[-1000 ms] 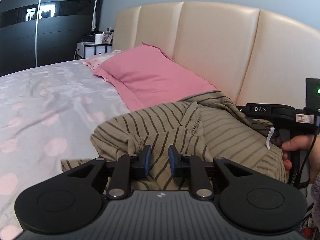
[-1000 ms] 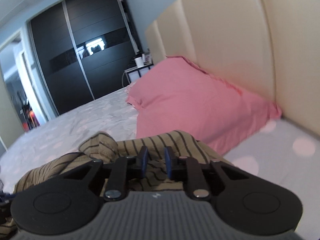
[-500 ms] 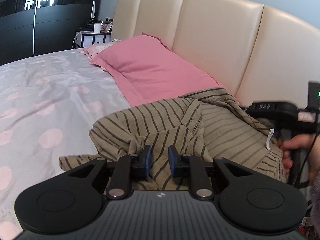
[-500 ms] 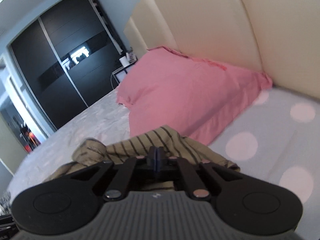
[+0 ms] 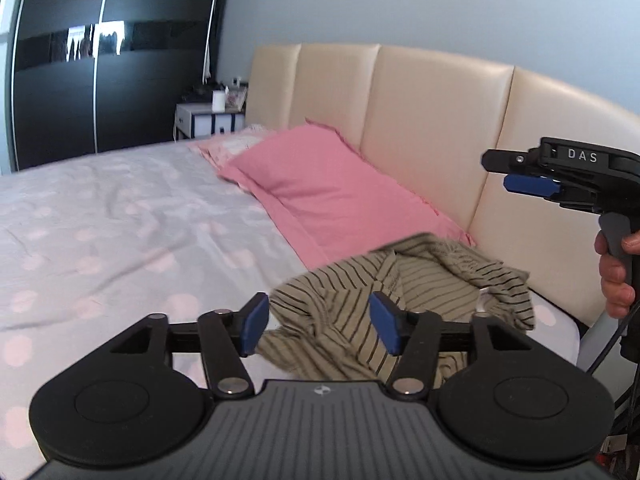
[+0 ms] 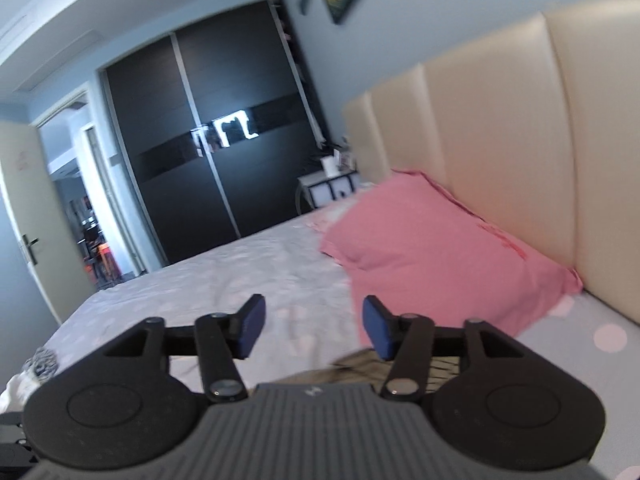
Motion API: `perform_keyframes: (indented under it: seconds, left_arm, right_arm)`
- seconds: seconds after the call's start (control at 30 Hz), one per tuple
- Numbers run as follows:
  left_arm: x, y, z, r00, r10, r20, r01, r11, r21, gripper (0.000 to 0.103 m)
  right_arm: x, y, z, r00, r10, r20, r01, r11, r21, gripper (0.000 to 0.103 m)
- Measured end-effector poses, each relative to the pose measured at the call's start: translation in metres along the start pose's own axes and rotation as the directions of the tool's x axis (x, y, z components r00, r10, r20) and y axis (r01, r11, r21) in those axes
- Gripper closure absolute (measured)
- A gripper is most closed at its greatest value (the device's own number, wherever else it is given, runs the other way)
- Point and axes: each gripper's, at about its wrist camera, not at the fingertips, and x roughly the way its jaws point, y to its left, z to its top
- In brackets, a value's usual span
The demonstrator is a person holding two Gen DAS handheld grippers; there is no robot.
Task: Fold clothes
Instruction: 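Lower the shirt onto the clothes stack and open both grippers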
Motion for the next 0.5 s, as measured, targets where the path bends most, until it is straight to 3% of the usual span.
perform_keyframes:
  seconds: [0.07, 0.13, 0.23, 0.33, 0.5]
  left_arm:
    - [-0.028, 0.007, 0.003, 1.0, 0.012, 0.025, -0.012, 1.0, 0.012, 0.043]
    - [-0.055, 0.016, 0.004, 0.999, 0.021, 0.04, -0.021, 1.0, 0.0, 0.041]
    - [-0.094, 0.028, 0.003, 0.998, 0.042, 0.051, -0.042, 0.999, -0.008, 0.039]
    - [-0.136, 0.044, -0.005, 0.993, 0.087, 0.079, -0.085, 0.996, -0.022, 0.028]
    - [-0.206, 0.071, -0.024, 0.975, 0.18, 0.128, -0.174, 0.983, -0.055, 0.028]
  right_arm:
    - [-0.015, 0.029, 0.004, 1.0, 0.029, 0.006, -0.029, 0.999, -0.023, 0.035]
    - [-0.031, 0.061, 0.007, 0.998, 0.06, 0.01, -0.059, 0.997, -0.051, 0.02]
    - [-0.055, 0.107, 0.01, 0.992, 0.127, 0.014, -0.126, 0.988, -0.088, 0.017]
    - [-0.079, 0.155, 0.013, 0.985, 0.171, 0.013, -0.169, 0.979, -0.116, 0.012]
    - [-0.12, 0.233, 0.007, 0.968, 0.248, 0.039, -0.239, 0.958, -0.159, 0.004]
